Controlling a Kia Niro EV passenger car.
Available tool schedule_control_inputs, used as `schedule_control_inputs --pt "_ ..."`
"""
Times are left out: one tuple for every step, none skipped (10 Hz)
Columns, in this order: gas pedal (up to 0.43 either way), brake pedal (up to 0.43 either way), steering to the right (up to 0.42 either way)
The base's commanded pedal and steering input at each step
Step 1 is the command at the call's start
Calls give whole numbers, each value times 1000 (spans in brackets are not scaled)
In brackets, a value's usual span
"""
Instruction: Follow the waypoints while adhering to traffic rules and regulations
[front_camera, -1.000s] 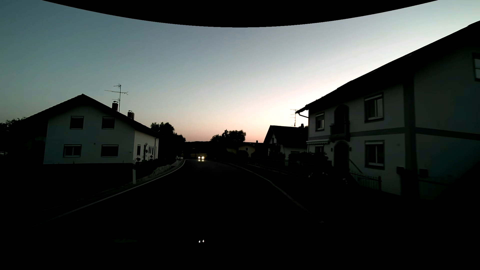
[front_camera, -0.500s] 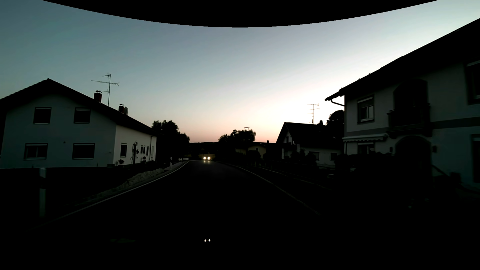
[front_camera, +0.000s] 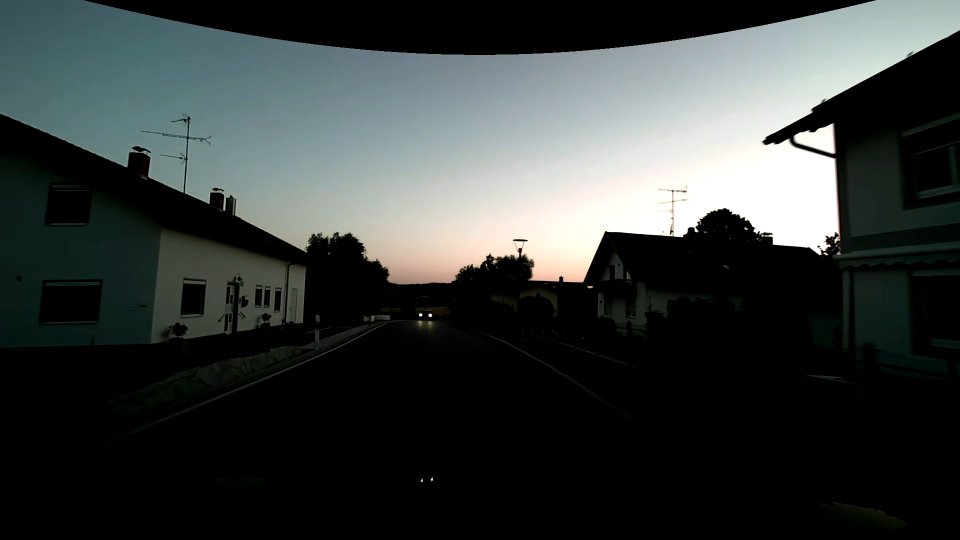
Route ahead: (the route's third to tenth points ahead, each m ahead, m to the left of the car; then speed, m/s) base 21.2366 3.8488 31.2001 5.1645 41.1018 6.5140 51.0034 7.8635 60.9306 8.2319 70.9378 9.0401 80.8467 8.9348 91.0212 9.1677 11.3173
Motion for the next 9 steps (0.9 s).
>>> schedule_control_inputs --pt "47 0 -35" --pt "47 0 -34" --pt "47 0 -34" --pt "47 0 -33" --pt "47 0 -32" --pt "47 0 -30" --pt "47 0 -30" --pt "47 0 -29" --pt "47 0 -26"
